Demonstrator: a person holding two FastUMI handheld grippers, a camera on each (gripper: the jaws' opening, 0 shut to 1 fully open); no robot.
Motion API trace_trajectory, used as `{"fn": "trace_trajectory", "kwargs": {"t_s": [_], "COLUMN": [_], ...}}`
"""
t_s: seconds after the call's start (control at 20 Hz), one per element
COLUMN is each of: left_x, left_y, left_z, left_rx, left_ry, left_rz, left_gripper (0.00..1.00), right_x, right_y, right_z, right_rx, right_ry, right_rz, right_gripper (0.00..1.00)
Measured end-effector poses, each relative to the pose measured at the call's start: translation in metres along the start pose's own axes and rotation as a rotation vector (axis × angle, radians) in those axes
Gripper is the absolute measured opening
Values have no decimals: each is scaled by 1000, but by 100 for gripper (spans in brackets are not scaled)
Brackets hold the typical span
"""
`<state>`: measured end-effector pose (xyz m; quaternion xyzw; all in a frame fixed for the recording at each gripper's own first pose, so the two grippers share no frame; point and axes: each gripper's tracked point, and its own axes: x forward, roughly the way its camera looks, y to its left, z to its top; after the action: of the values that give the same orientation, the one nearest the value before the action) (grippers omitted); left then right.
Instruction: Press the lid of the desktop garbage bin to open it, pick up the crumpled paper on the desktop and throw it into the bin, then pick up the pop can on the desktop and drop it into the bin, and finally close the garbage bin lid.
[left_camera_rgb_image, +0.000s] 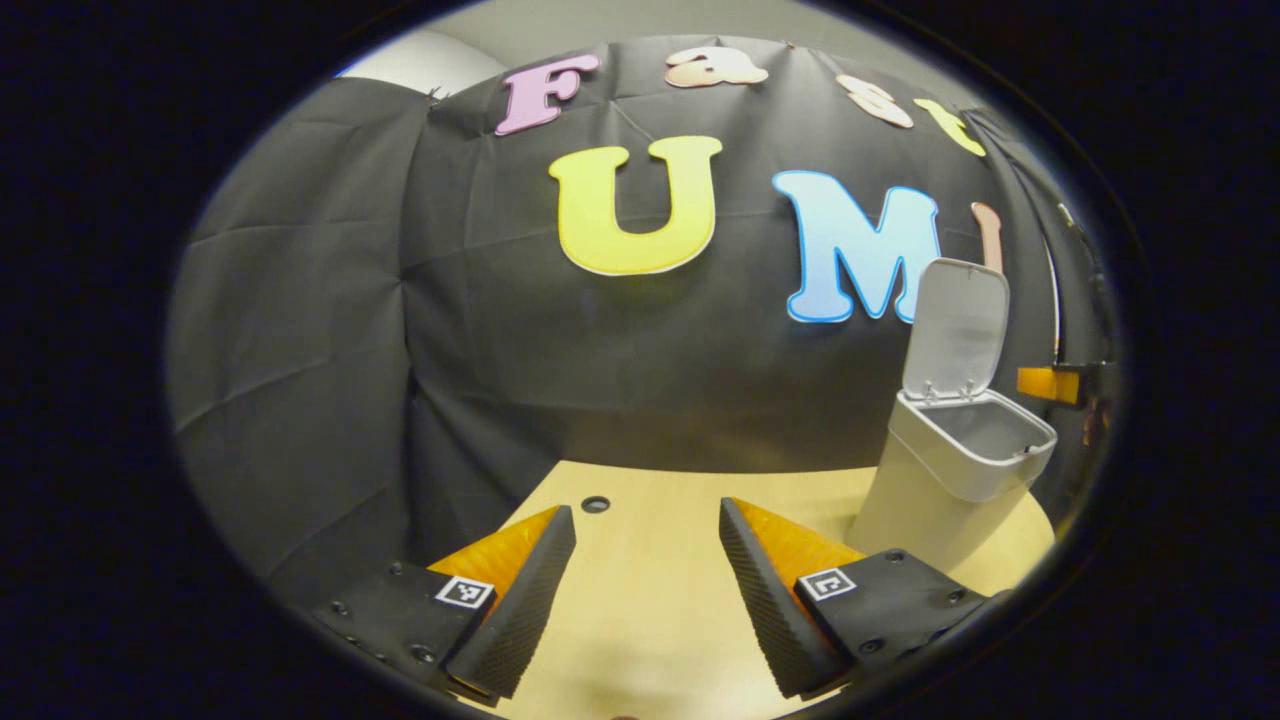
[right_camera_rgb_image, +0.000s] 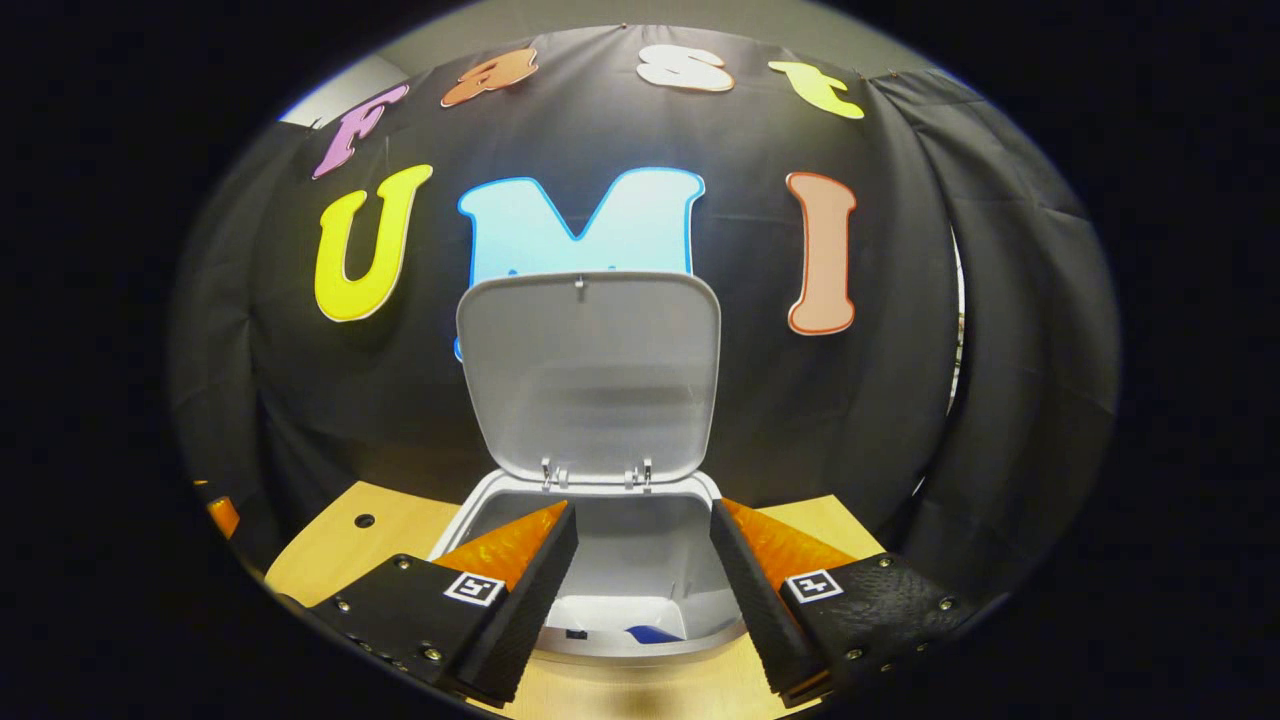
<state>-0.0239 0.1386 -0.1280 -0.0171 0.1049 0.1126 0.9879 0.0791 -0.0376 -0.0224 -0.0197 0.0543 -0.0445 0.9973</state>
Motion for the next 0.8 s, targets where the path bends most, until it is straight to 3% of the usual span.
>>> {"fn": "trace_trajectory", "kwargs": {"t_s": [0.55, 0.75, 0.8], "left_x": [3, 1, 1], "left_y": [-15, -11, -9], "left_z": [-4, -6, -6], "left_rx": [8, 11, 11], "left_ry": [8, 10, 11], "left_rz": [-42, -38, -35], "left_gripper": [99, 92, 94], "right_x": [-19, -11, -6], "right_y": [7, 12, 12], "right_z": [137, 168, 175], "right_rx": [-51, -26, -27], "right_ry": [-233, -283, -296], "right_rz": [31, 42, 39], "right_gripper": [86, 86, 86]}}
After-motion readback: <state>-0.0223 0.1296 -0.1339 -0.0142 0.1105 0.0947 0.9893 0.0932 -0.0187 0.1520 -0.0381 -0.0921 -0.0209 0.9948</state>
